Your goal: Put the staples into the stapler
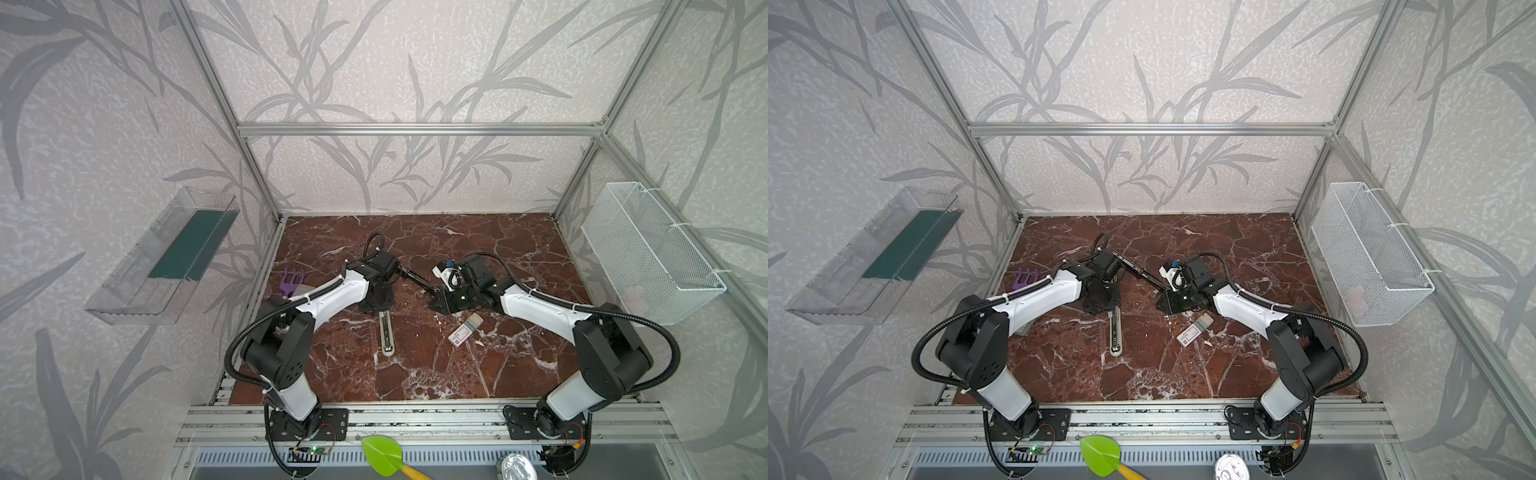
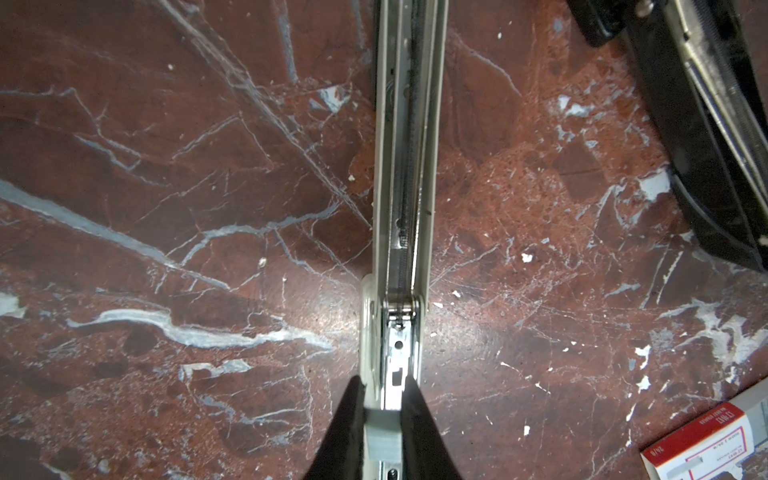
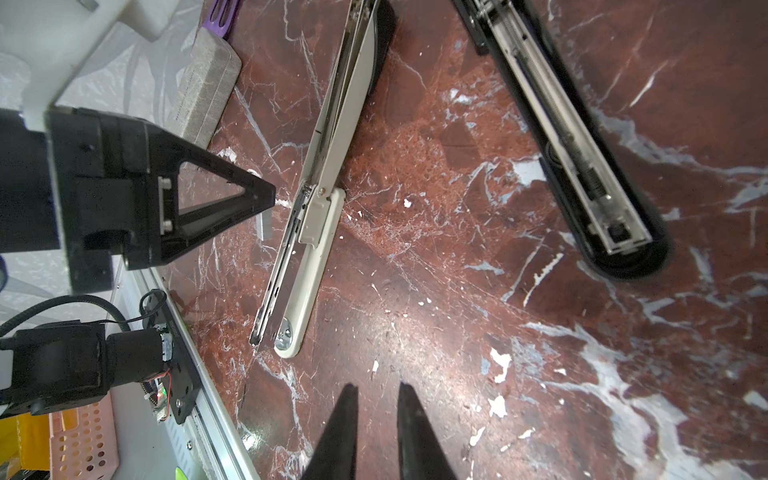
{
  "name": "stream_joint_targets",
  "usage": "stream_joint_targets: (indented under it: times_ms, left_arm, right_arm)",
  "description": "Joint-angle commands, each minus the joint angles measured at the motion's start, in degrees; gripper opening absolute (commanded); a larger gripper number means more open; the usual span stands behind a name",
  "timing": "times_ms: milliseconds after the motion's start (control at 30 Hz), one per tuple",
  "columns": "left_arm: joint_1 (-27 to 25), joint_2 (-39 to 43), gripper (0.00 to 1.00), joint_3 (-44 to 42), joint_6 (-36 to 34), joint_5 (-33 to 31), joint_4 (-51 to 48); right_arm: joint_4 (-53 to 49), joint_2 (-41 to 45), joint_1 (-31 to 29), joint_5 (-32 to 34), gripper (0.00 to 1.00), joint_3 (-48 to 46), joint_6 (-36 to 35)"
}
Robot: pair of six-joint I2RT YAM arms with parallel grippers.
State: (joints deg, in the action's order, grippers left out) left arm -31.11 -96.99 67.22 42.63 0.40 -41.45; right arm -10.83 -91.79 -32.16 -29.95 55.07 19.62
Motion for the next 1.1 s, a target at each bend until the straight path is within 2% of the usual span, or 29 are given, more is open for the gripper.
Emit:
stream_joint_targets:
  times_ms: [0,733,1067]
  left_arm:
    - [-0.6,-1.0,0.18,2.5,1.3,-1.6,-0.7]
    - [-3.3,-4.8,0.18,3.4,3.1,-9.9,-3.3]
    - [-3.6,-5.4,0.18,4.8,3.2,-8.7,-3.1]
  right_arm:
    - [-0.6,1.4,-0.3,0.5,0.2,-0.6,-0.9]
    - [-0.7,4.0,1.2,-1.0,0.2,-2.1,-2.2]
    - [-0.6,4.5,1.7,-1.1,0.2,-2.6,-2.1]
